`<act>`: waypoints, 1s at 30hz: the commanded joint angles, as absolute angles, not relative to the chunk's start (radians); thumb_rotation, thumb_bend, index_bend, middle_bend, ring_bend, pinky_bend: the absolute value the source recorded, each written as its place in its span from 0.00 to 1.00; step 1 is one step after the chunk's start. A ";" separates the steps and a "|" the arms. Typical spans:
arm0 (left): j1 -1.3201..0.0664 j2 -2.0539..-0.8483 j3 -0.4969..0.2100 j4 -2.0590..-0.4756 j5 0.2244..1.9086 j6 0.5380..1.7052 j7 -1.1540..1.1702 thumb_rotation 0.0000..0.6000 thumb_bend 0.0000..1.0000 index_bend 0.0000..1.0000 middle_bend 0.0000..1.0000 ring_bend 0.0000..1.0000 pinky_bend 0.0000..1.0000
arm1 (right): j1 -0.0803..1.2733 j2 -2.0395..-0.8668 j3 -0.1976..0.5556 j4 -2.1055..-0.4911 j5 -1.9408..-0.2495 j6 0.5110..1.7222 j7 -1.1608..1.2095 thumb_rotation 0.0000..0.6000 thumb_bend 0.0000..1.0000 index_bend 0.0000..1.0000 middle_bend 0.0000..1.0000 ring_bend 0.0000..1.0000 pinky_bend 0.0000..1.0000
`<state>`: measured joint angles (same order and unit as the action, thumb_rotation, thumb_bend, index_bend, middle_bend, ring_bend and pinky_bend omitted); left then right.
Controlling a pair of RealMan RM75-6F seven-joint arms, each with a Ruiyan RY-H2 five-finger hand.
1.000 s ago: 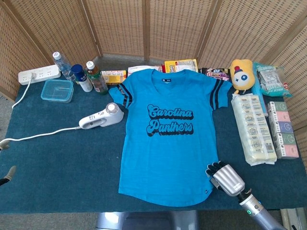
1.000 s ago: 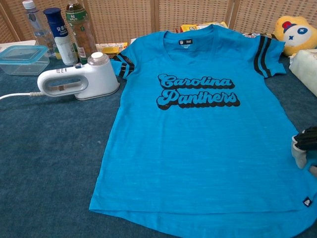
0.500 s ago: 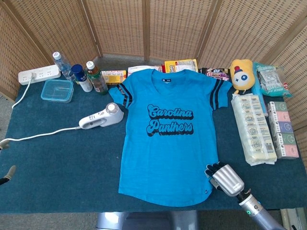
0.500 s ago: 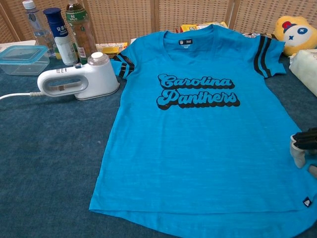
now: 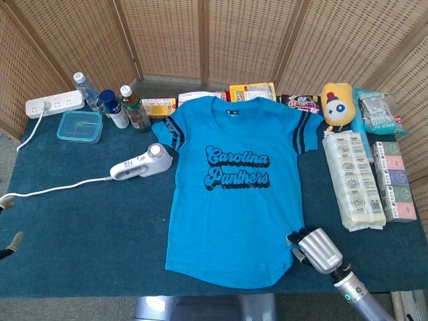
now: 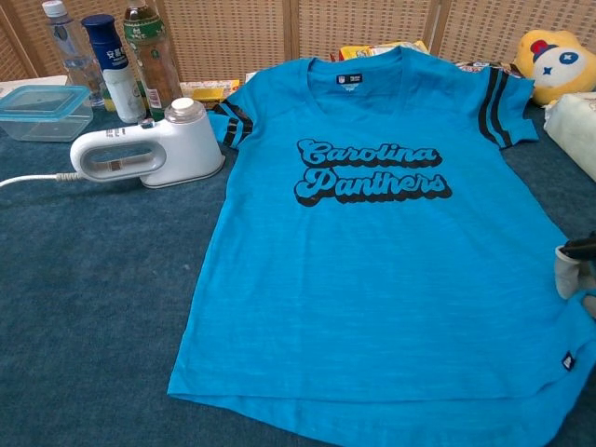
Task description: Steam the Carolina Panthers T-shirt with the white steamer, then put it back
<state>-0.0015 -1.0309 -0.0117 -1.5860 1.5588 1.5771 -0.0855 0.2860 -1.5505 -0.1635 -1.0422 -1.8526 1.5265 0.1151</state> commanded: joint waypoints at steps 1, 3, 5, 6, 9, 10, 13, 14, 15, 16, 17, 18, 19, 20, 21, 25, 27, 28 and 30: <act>-0.004 -1.034 -0.010 -1.585 1.562 1.572 -0.080 0.76 0.34 0.13 0.28 0.21 0.25 | 0.285 -1.531 -0.159 -1.087 -1.836 1.513 0.130 1.00 0.52 0.71 0.63 0.63 0.69; -0.007 -1.037 -0.009 -1.584 1.562 1.567 -0.075 0.75 0.34 0.13 0.28 0.21 0.25 | 0.286 -1.523 -0.157 -1.109 -1.828 1.502 0.133 1.00 0.52 0.71 0.63 0.63 0.69; -0.012 -1.039 -0.008 -1.582 1.561 1.558 -0.069 0.75 0.34 0.13 0.28 0.21 0.25 | 0.287 -1.516 -0.155 -1.127 -1.820 1.491 0.136 1.00 0.52 0.71 0.63 0.63 0.69; -0.014 -1.040 -0.008 -1.582 1.560 1.554 -0.065 0.75 0.34 0.13 0.28 0.21 0.25 | 0.287 -1.513 -0.155 -1.136 -1.816 1.485 0.139 1.00 0.52 0.71 0.63 0.63 0.69; -0.019 -1.042 -0.010 -1.583 1.556 1.543 -0.053 0.76 0.34 0.13 0.28 0.21 0.25 | 0.289 -1.508 -0.154 -1.147 -1.813 1.477 0.137 1.00 0.52 0.71 0.63 0.63 0.69; -0.023 -1.043 -0.010 -1.584 1.553 1.536 -0.048 0.76 0.34 0.13 0.28 0.21 0.25 | 0.290 -1.506 -0.154 -1.151 -1.812 1.472 0.135 1.00 0.52 0.71 0.63 0.63 0.69; -0.047 -1.048 -0.018 -1.584 1.542 1.499 -0.024 0.76 0.34 0.13 0.28 0.21 0.25 | 0.293 -1.499 -0.153 -1.171 -1.802 1.452 0.137 1.00 0.52 0.71 0.64 0.63 0.69; -0.054 -1.050 -0.022 -1.584 1.536 1.488 -0.019 0.75 0.34 0.13 0.28 0.21 0.25 | 0.293 -1.497 -0.153 -1.178 -1.799 1.447 0.138 1.00 0.52 0.71 0.64 0.63 0.69; -0.061 -1.052 -0.026 -1.584 1.529 1.476 -0.015 0.75 0.34 0.13 0.28 0.21 0.25 | 0.294 -1.495 -0.152 -1.184 -1.797 1.443 0.137 1.00 0.52 0.71 0.64 0.63 0.69; -0.074 -1.054 -0.032 -1.583 1.519 1.456 -0.009 0.76 0.34 0.13 0.28 0.21 0.25 | 0.296 -1.492 -0.151 -1.191 -1.796 1.438 0.134 1.00 0.52 0.71 0.64 0.63 0.69; -0.085 -1.057 -0.037 -1.581 1.509 1.438 -0.004 0.76 0.34 0.13 0.28 0.21 0.25 | 0.296 -1.490 -0.150 -1.195 -1.795 1.434 0.131 1.00 0.52 0.71 0.64 0.63 0.69; -0.093 -1.058 -0.041 -1.581 1.500 1.425 0.002 0.77 0.34 0.13 0.28 0.21 0.25 | 0.297 -1.488 -0.149 -1.199 -1.793 1.432 0.130 1.00 0.52 0.71 0.64 0.63 0.69; -0.099 -1.058 -0.044 -1.580 1.494 1.415 0.007 0.76 0.34 0.13 0.28 0.21 0.25 | 0.297 -1.487 -0.149 -1.202 -1.792 1.430 0.129 1.00 0.52 0.71 0.64 0.63 0.69; -0.105 -1.058 -0.046 -1.580 1.488 1.404 0.014 0.76 0.34 0.13 0.28 0.21 0.25 | 0.297 -1.486 -0.148 -1.205 -1.790 1.428 0.129 1.00 0.52 0.71 0.64 0.63 0.69; -0.120 -1.059 -0.051 -1.581 1.475 1.378 0.024 0.76 0.34 0.13 0.28 0.21 0.25 | 0.297 -1.483 -0.145 -1.211 -1.786 1.426 0.129 1.00 0.52 0.71 0.64 0.63 0.69; -0.160 -1.063 -0.077 -1.598 1.425 1.316 0.042 0.77 0.34 0.13 0.28 0.21 0.25 | 0.297 -1.475 -0.141 -1.227 -1.778 1.416 0.124 1.00 0.52 0.71 0.64 0.63 0.69; -0.187 -1.066 -0.094 -1.605 1.393 1.278 0.052 0.75 0.34 0.13 0.28 0.21 0.25 | 0.296 -1.472 -0.140 -1.232 -1.774 1.412 0.121 1.00 0.52 0.71 0.64 0.63 0.70; -0.212 -1.072 -0.109 -1.605 1.367 1.243 0.064 0.75 0.34 0.13 0.28 0.21 0.25 | 0.296 -1.470 -0.138 -1.235 -1.771 1.408 0.119 1.00 0.52 0.71 0.63 0.63 0.70; -0.241 -1.078 -0.126 -1.608 1.331 1.202 0.082 0.76 0.34 0.13 0.28 0.21 0.25 | 0.296 -1.467 -0.137 -1.239 -1.768 1.404 0.117 1.00 0.52 0.71 0.64 0.63 0.70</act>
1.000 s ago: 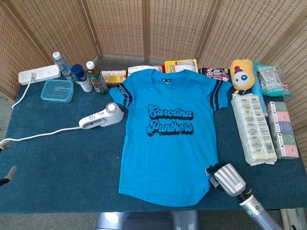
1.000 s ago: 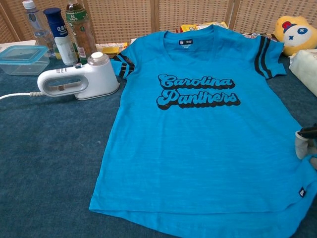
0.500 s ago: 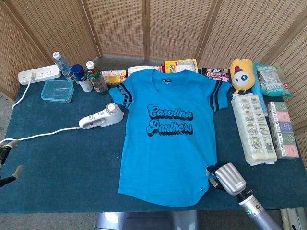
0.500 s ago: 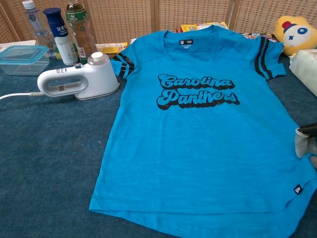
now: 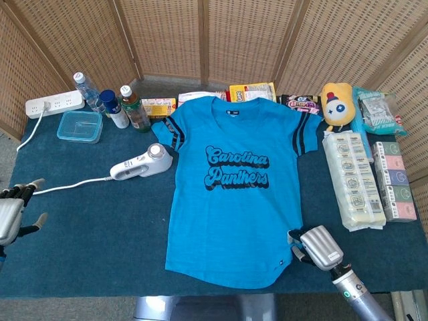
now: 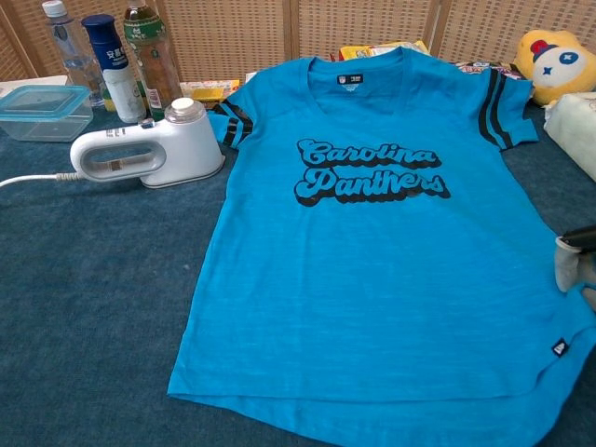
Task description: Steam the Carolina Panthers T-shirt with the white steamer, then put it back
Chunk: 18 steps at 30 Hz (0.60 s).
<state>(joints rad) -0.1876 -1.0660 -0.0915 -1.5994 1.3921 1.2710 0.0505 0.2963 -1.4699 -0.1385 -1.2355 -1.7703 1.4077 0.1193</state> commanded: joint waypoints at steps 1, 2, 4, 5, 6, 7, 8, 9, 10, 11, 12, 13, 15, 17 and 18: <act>-0.255 -1.081 -0.134 -1.611 1.314 1.184 0.091 0.75 0.34 0.13 0.28 0.21 0.25 | 0.297 -1.466 -0.135 -1.241 -1.766 1.402 0.116 1.00 0.52 0.71 0.64 0.63 0.70; -0.267 -1.085 -0.141 -1.615 1.299 1.170 0.099 0.76 0.34 0.13 0.28 0.21 0.25 | 0.297 -1.465 -0.134 -1.243 -1.765 1.400 0.116 1.00 0.52 0.71 0.64 0.63 0.70; -0.300 -1.103 -0.162 -1.617 1.255 1.133 0.127 0.77 0.34 0.13 0.28 0.21 0.25 | 0.299 -1.464 -0.131 -1.247 -1.762 1.396 0.118 1.00 0.52 0.71 0.64 0.63 0.70; -0.313 -1.113 -0.169 -1.617 1.237 1.121 0.139 0.77 0.34 0.13 0.28 0.21 0.25 | 0.300 -1.464 -0.129 -1.247 -1.762 1.395 0.119 1.00 0.52 0.71 0.64 0.63 0.70; -0.326 -1.123 -0.176 -1.615 1.218 1.109 0.155 0.76 0.34 0.13 0.28 0.21 0.25 | 0.301 -1.465 -0.128 -1.248 -1.762 1.394 0.120 1.00 0.52 0.71 0.64 0.63 0.70; -0.340 -1.133 -0.183 -1.614 1.199 1.097 0.171 0.76 0.34 0.13 0.28 0.21 0.25 | 0.302 -1.465 -0.127 -1.247 -1.762 1.393 0.121 1.00 0.52 0.71 0.64 0.63 0.70; -0.359 -1.148 -0.192 -1.612 1.175 1.083 0.192 0.76 0.34 0.12 0.28 0.21 0.25 | 0.303 -1.465 -0.126 -1.247 -1.762 1.391 0.123 1.00 0.52 0.71 0.64 0.63 0.70; -0.371 -1.158 -0.198 -1.610 1.157 1.076 0.210 0.76 0.34 0.12 0.28 0.21 0.25 | 0.304 -1.465 -0.125 -1.246 -1.762 1.390 0.124 1.00 0.52 0.71 0.64 0.63 0.70; -0.383 -1.168 -0.204 -1.610 1.140 1.070 0.226 0.75 0.34 0.12 0.28 0.21 0.25 | 0.304 -1.465 -0.124 -1.246 -1.761 1.389 0.125 1.00 0.52 0.71 0.64 0.63 0.70; -0.400 -1.181 -0.213 -1.609 1.117 1.062 0.249 0.76 0.34 0.13 0.28 0.21 0.25 | 0.305 -1.465 -0.123 -1.245 -1.760 1.389 0.128 1.00 0.52 0.72 0.64 0.63 0.70; -0.413 -1.192 -0.218 -1.610 1.100 1.056 0.267 0.76 0.34 0.13 0.28 0.21 0.25 | 0.305 -1.465 -0.122 -1.244 -1.760 1.389 0.131 1.00 0.52 0.72 0.64 0.63 0.70; -0.429 -1.207 -0.225 -1.608 1.076 1.052 0.293 0.76 0.34 0.13 0.28 0.21 0.25 | 0.305 -1.466 -0.121 -1.241 -1.759 1.390 0.136 1.00 0.52 0.72 0.64 0.63 0.70; -0.453 -1.234 -0.234 -1.603 1.046 1.051 0.330 0.76 0.34 0.13 0.28 0.21 0.25 | 0.305 -1.467 -0.119 -1.236 -1.759 1.391 0.144 1.00 0.52 0.72 0.64 0.63 0.70; -0.473 -1.262 -0.240 -1.596 1.018 1.055 0.361 0.76 0.34 0.13 0.28 0.21 0.25 | 0.305 -1.469 -0.119 -1.230 -1.758 1.391 0.152 1.00 0.52 0.72 0.64 0.63 0.70; -0.482 -1.274 -0.242 -1.596 1.007 1.055 0.373 0.76 0.34 0.13 0.28 0.21 0.25 | 0.305 -1.470 -0.119 -1.227 -1.758 1.391 0.156 1.00 0.52 0.72 0.64 0.63 0.70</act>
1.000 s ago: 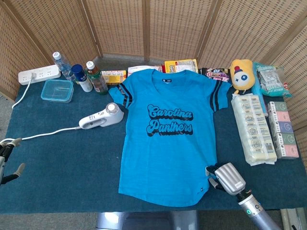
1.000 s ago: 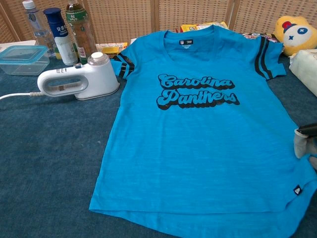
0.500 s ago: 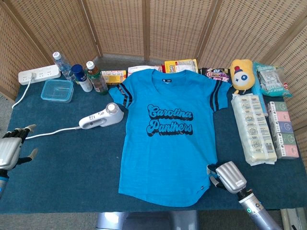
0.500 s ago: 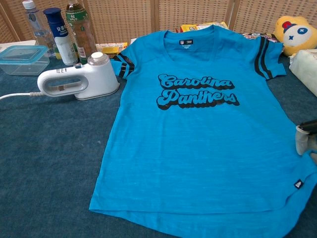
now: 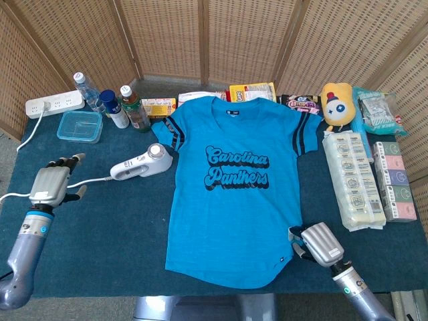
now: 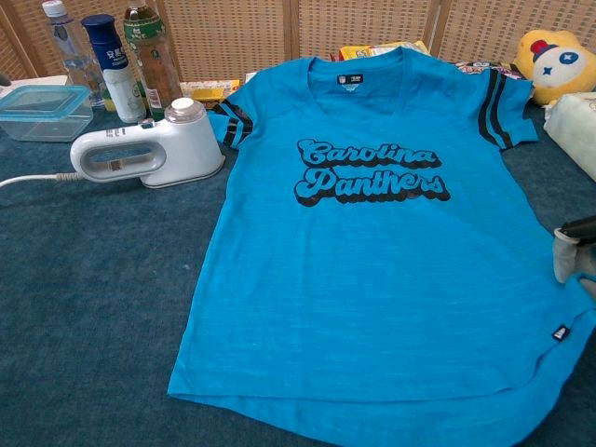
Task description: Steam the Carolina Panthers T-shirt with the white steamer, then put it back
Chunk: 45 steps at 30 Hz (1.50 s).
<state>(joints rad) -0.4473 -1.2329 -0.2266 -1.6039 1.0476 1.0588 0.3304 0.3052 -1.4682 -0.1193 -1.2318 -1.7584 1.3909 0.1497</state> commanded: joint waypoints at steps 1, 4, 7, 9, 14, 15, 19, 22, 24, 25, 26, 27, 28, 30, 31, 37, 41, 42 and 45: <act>-0.492 -1.286 -0.245 -1.594 0.995 1.055 0.384 0.76 0.34 0.13 0.28 0.21 0.25 | 0.305 -1.470 -0.119 -1.223 -1.758 1.391 0.159 1.00 0.52 0.72 0.64 0.63 0.70; -0.521 -1.327 -0.249 -1.589 0.963 1.056 0.423 0.75 0.34 0.13 0.28 0.21 0.25 | 0.305 -1.469 -0.117 -1.212 -1.758 1.395 0.173 1.00 0.52 0.72 0.64 0.63 0.70; -0.550 -1.378 -0.255 -1.571 0.927 1.082 0.474 0.76 0.33 0.13 0.28 0.21 0.25 | 0.305 -1.468 -0.115 -1.199 -1.757 1.401 0.193 1.00 0.52 0.72 0.64 0.63 0.70; -0.561 -1.399 -0.258 -1.566 0.909 1.092 0.493 0.76 0.33 0.13 0.28 0.21 0.25 | 0.306 -1.468 -0.114 -1.194 -1.757 1.402 0.201 1.00 0.52 0.72 0.64 0.63 0.70; -0.602 -1.459 -0.265 -1.536 0.866 1.112 0.552 0.76 0.34 0.13 0.28 0.21 0.26 | 0.305 -1.474 -0.109 -1.171 -1.753 1.407 0.227 1.00 0.52 0.72 0.64 0.63 0.70; -0.610 -1.470 -0.267 -1.527 0.857 1.114 0.561 0.75 0.33 0.13 0.28 0.21 0.26 | 0.305 -1.476 -0.109 -1.168 -1.753 1.407 0.231 1.00 0.52 0.72 0.64 0.63 0.70; -0.644 -1.520 -0.277 -1.475 0.812 1.116 0.600 0.76 0.33 0.13 0.28 0.21 0.26 | 0.305 -1.480 -0.107 -1.153 -1.752 1.411 0.250 1.00 0.52 0.72 0.64 0.63 0.70; -0.665 -1.553 -0.282 -1.440 0.783 1.113 0.618 0.76 0.33 0.13 0.28 0.21 0.26 | 0.304 -1.481 -0.107 -1.144 -1.749 1.413 0.261 1.00 0.52 0.72 0.64 0.63 0.71; -0.678 -1.576 -0.286 -1.414 0.769 1.113 0.624 0.76 0.34 0.13 0.28 0.21 0.26 | 0.303 -1.481 -0.105 -1.139 -1.747 1.414 0.266 1.00 0.52 0.72 0.63 0.63 0.71; -0.685 -1.589 -0.287 -1.397 0.763 1.113 0.628 0.76 0.34 0.13 0.28 0.21 0.26 | 0.303 -1.480 -0.105 -1.138 -1.746 1.415 0.269 1.00 0.52 0.72 0.64 0.63 0.71; -0.688 -1.595 -0.288 -1.388 0.759 1.112 0.630 0.76 0.34 0.13 0.28 0.21 0.26 | 0.303 -1.479 -0.105 -1.138 -1.746 1.415 0.270 1.00 0.52 0.72 0.63 0.63 0.71; -0.694 -1.606 -0.289 -1.374 0.754 1.112 0.632 0.75 0.34 0.13 0.28 0.21 0.26 | 0.303 -1.479 -0.105 -1.137 -1.746 1.415 0.271 1.00 0.52 0.72 0.64 0.63 0.71; -0.701 -1.616 -0.293 -1.357 0.749 1.110 0.633 0.75 0.33 0.12 0.28 0.21 0.26 | 0.302 -1.479 -0.104 -1.136 -1.744 1.415 0.273 1.00 0.52 0.72 0.63 0.63 0.71; -0.710 -1.631 -0.298 -1.332 0.743 1.111 0.635 0.75 0.33 0.12 0.28 0.21 0.26 | 0.301 -1.480 -0.103 -1.136 -1.742 1.415 0.274 1.00 0.52 0.72 0.64 0.63 0.71; -0.712 -1.635 -0.299 -1.324 0.740 1.111 0.635 0.76 0.33 0.12 0.28 0.21 0.26 | 0.302 -1.480 -0.103 -1.135 -1.741 1.414 0.275 1.00 0.52 0.72 0.64 0.63 0.71; -0.733 -1.660 -0.318 -1.267 0.704 1.094 0.639 0.75 0.34 0.12 0.28 0.21 0.27 | 0.303 -1.483 -0.100 -1.133 -1.735 1.408 0.279 1.00 0.52 0.72 0.64 0.63 0.71; -0.742 -1.672 -0.329 -1.246 0.688 1.084 0.631 0.76 0.35 0.13 0.28 0.21 0.27 | 0.303 -1.482 -0.098 -1.134 -1.732 1.406 0.278 1.00 0.52 0.72 0.64 0.63 0.71; -0.745 -1.674 -0.329 -1.239 0.686 1.082 0.632 0.76 0.35 0.13 0.28 0.21 0.27 | 0.303 -1.481 -0.098 -1.135 -1.731 1.406 0.278 1.00 0.52 0.72 0.64 0.63 0.71; -0.752 -1.682 -0.332 -1.217 0.679 1.077 0.633 0.75 0.36 0.12 0.28 0.21 0.27 | 0.301 -1.479 -0.097 -1.139 -1.728 1.406 0.278 1.00 0.52 0.72 0.64 0.63 0.71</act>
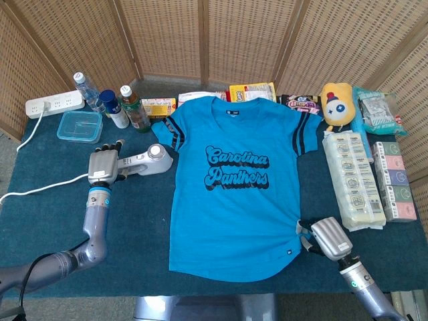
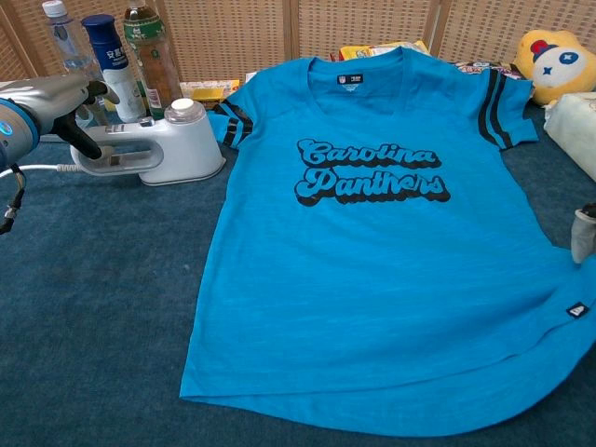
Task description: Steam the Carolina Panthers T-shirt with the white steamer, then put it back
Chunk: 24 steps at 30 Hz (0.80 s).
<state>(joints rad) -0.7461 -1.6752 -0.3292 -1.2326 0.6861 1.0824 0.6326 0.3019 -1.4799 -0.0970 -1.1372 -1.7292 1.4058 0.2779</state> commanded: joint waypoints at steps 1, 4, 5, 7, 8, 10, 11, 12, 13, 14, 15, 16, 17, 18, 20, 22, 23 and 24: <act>-0.755 -1.686 -0.335 -1.207 0.671 1.069 0.633 0.75 0.36 0.12 0.28 0.21 0.27 | 0.301 -1.478 -0.096 -1.141 -1.727 1.405 0.277 1.00 0.52 0.72 0.64 0.63 0.71; -0.772 -1.702 -0.343 -1.174 0.649 1.041 0.636 0.75 0.37 0.13 0.28 0.21 0.27 | 0.301 -1.473 -0.094 -1.148 -1.723 1.403 0.274 1.00 0.52 0.72 0.64 0.63 0.71; -0.783 -1.716 -0.349 -1.147 0.640 1.029 0.634 0.76 0.37 0.12 0.28 0.21 0.27 | 0.301 -1.470 -0.093 -1.153 -1.721 1.401 0.271 1.00 0.52 0.72 0.64 0.63 0.71; -0.794 -1.732 -0.354 -1.118 0.632 1.014 0.629 0.76 0.37 0.13 0.28 0.21 0.27 | 0.300 -1.465 -0.092 -1.162 -1.718 1.399 0.268 1.00 0.52 0.72 0.64 0.63 0.71; -0.799 -1.738 -0.356 -1.106 0.630 1.008 0.629 0.76 0.37 0.13 0.28 0.21 0.27 | 0.300 -1.462 -0.092 -1.166 -1.716 1.398 0.266 1.00 0.52 0.72 0.64 0.63 0.71; -0.807 -1.747 -0.358 -1.087 0.629 0.997 0.625 0.75 0.37 0.12 0.28 0.21 0.27 | 0.299 -1.457 -0.091 -1.173 -1.714 1.398 0.262 1.00 0.52 0.72 0.64 0.63 0.71; -0.812 -1.753 -0.359 -1.075 0.631 0.991 0.621 0.76 0.37 0.12 0.28 0.21 0.27 | 0.297 -1.454 -0.091 -1.177 -1.712 1.398 0.260 1.00 0.52 0.72 0.63 0.63 0.71; -0.814 -1.756 -0.359 -1.067 0.633 0.989 0.618 0.76 0.38 0.12 0.28 0.21 0.27 | 0.296 -1.452 -0.091 -1.180 -1.712 1.398 0.259 1.00 0.52 0.72 0.64 0.63 0.71; -0.817 -1.759 -0.360 -1.060 0.637 0.987 0.612 0.76 0.38 0.13 0.28 0.21 0.27 | 0.295 -1.449 -0.091 -1.182 -1.710 1.398 0.257 1.00 0.52 0.72 0.64 0.64 0.71; -0.820 -1.762 -0.360 -1.053 0.642 0.986 0.606 0.76 0.38 0.13 0.28 0.21 0.27 | 0.294 -1.448 -0.091 -1.184 -1.710 1.398 0.256 1.00 0.52 0.72 0.64 0.64 0.71; -0.821 -1.764 -0.360 -1.048 0.645 0.985 0.603 0.75 0.38 0.13 0.28 0.21 0.27 | 0.294 -1.447 -0.091 -1.186 -1.709 1.397 0.255 1.00 0.52 0.72 0.64 0.64 0.71; -0.824 -1.767 -0.360 -1.040 0.651 0.984 0.599 0.75 0.39 0.12 0.28 0.21 0.27 | 0.293 -1.446 -0.091 -1.187 -1.709 1.398 0.254 1.00 0.52 0.72 0.64 0.64 0.71; -0.825 -1.769 -0.360 -1.034 0.654 0.983 0.596 0.76 0.40 0.13 0.28 0.21 0.28 | 0.293 -1.445 -0.090 -1.188 -1.709 1.398 0.253 1.00 0.52 0.72 0.64 0.64 0.71; -0.827 -1.772 -0.360 -1.028 0.657 0.982 0.593 0.75 0.40 0.13 0.28 0.21 0.28 | 0.292 -1.444 -0.090 -1.190 -1.708 1.399 0.253 1.00 0.52 0.72 0.64 0.64 0.72; -0.831 -1.778 -0.360 -1.014 0.662 0.978 0.587 0.76 0.42 0.15 0.28 0.22 0.29 | 0.291 -1.443 -0.089 -1.193 -1.706 1.399 0.253 1.00 0.52 0.72 0.64 0.64 0.72; -0.836 -1.785 -0.362 -0.998 0.665 0.974 0.584 0.78 0.44 0.19 0.29 0.23 0.31 | 0.290 -1.441 -0.088 -1.195 -1.705 1.399 0.252 1.00 0.52 0.72 0.64 0.64 0.72; -0.840 -1.791 -0.362 -0.986 0.667 0.971 0.581 0.81 0.46 0.23 0.29 0.25 0.33 | 0.290 -1.440 -0.087 -1.198 -1.703 1.398 0.252 1.00 0.52 0.72 0.64 0.64 0.72; -0.844 -1.798 -0.363 -0.968 0.661 0.964 0.586 0.85 0.47 0.25 0.29 0.26 0.34 | 0.288 -1.437 -0.086 -1.201 -1.701 1.398 0.252 1.00 0.52 0.72 0.64 0.64 0.72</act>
